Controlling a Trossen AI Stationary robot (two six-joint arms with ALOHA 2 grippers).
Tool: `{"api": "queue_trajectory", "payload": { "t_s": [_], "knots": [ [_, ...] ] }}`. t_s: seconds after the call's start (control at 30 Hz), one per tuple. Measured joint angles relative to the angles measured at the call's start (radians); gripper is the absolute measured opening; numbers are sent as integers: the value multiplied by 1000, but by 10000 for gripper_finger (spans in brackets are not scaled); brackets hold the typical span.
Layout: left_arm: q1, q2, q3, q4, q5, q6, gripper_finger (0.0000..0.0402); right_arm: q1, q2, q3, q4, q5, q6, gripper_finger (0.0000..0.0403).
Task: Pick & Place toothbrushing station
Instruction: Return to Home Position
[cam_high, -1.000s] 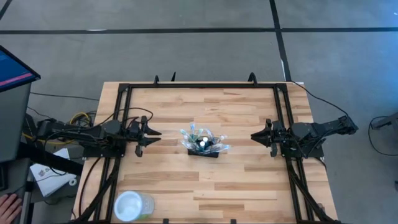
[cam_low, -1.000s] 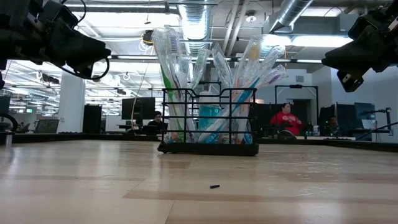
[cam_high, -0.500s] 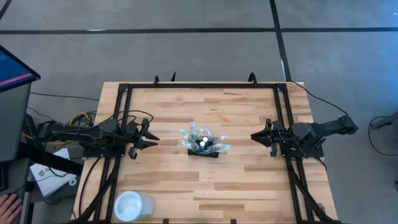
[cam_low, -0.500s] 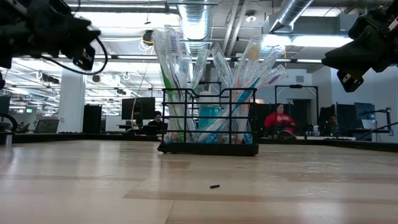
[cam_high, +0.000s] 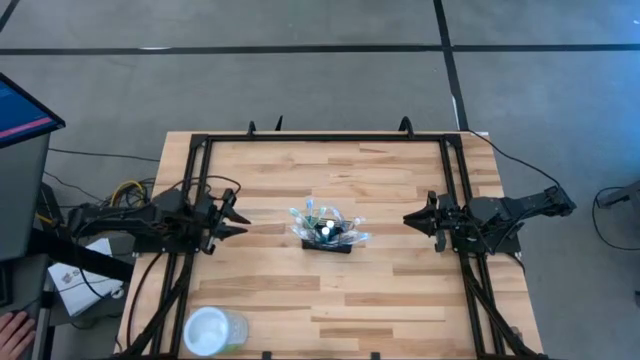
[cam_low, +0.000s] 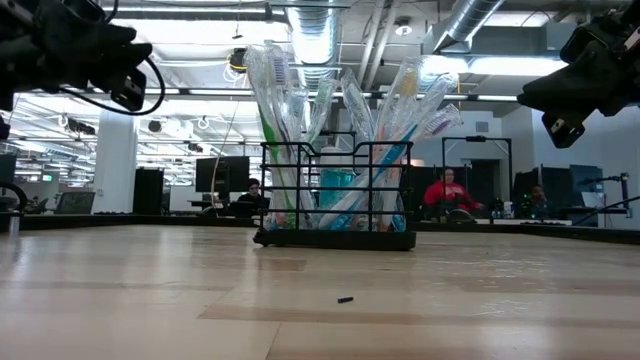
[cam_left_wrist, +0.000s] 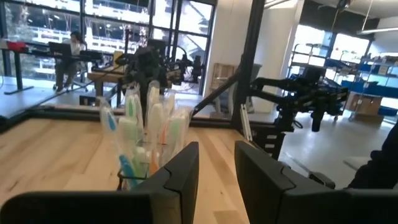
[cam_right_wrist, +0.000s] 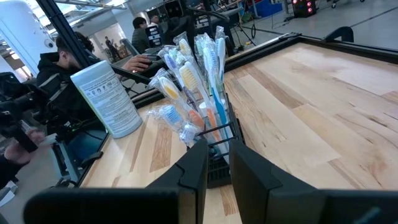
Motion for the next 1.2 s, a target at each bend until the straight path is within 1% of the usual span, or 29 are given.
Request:
{"api": "queue_trajectory", "payload": {
  "t_s": [0.63, 1.2],
  "knots": [
    [0, 116, 0, 11, -1, 3, 99, 0, 0, 0, 0, 0, 0, 59],
    [0, 177, 0, 15, -1, 3, 99, 0, 0, 0, 0, 0, 0, 59]
  ]
}}
